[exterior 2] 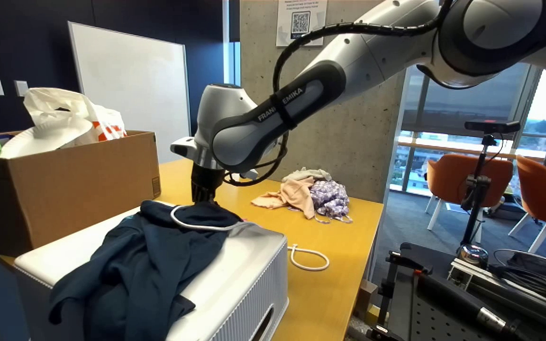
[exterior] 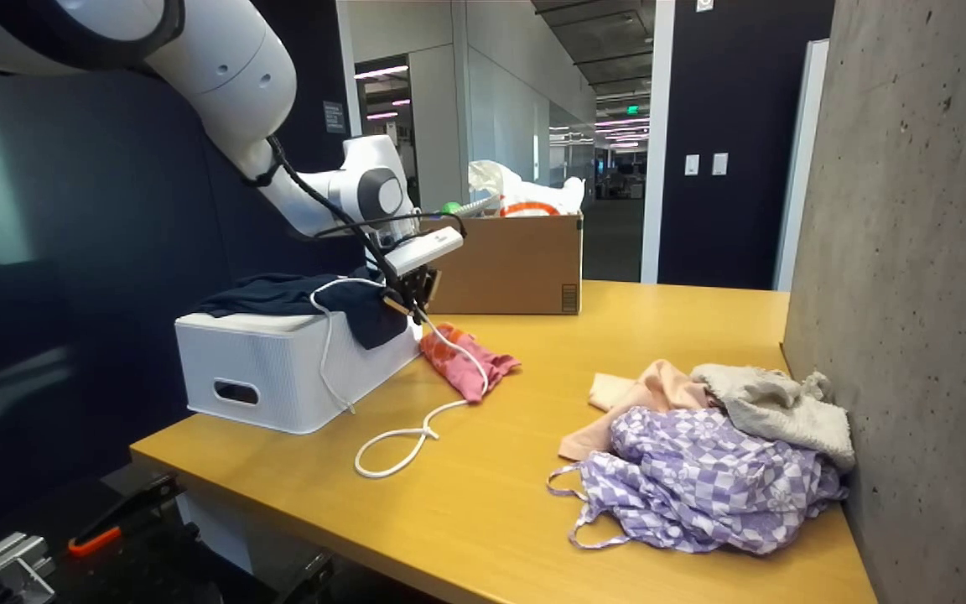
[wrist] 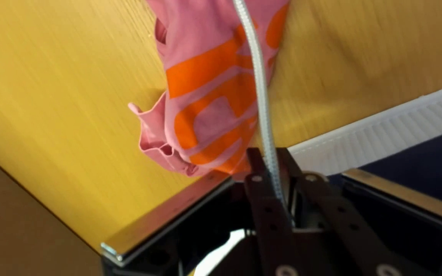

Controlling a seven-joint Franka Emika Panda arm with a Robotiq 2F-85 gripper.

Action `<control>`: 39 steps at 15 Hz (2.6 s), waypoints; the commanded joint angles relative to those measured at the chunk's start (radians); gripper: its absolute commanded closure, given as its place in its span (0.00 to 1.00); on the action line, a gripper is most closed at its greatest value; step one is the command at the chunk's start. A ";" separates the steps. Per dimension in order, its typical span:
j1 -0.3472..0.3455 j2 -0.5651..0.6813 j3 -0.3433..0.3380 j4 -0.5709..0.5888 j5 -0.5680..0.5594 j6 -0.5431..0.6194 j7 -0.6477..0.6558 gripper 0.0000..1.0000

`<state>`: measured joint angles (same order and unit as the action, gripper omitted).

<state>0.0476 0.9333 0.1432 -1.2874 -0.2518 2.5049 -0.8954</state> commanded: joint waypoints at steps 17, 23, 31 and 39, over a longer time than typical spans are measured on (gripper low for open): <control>-0.010 -0.123 -0.213 0.241 -0.155 -0.007 0.003 0.99; -0.110 0.063 -0.325 0.517 -0.146 -0.007 0.076 0.99; -0.124 0.233 -0.515 0.729 -0.245 -0.002 0.248 0.99; -0.073 0.290 -0.595 0.714 -0.246 -0.082 0.399 0.43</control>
<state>-0.0505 1.2013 -0.4207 -0.6178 -0.4902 2.4834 -0.5597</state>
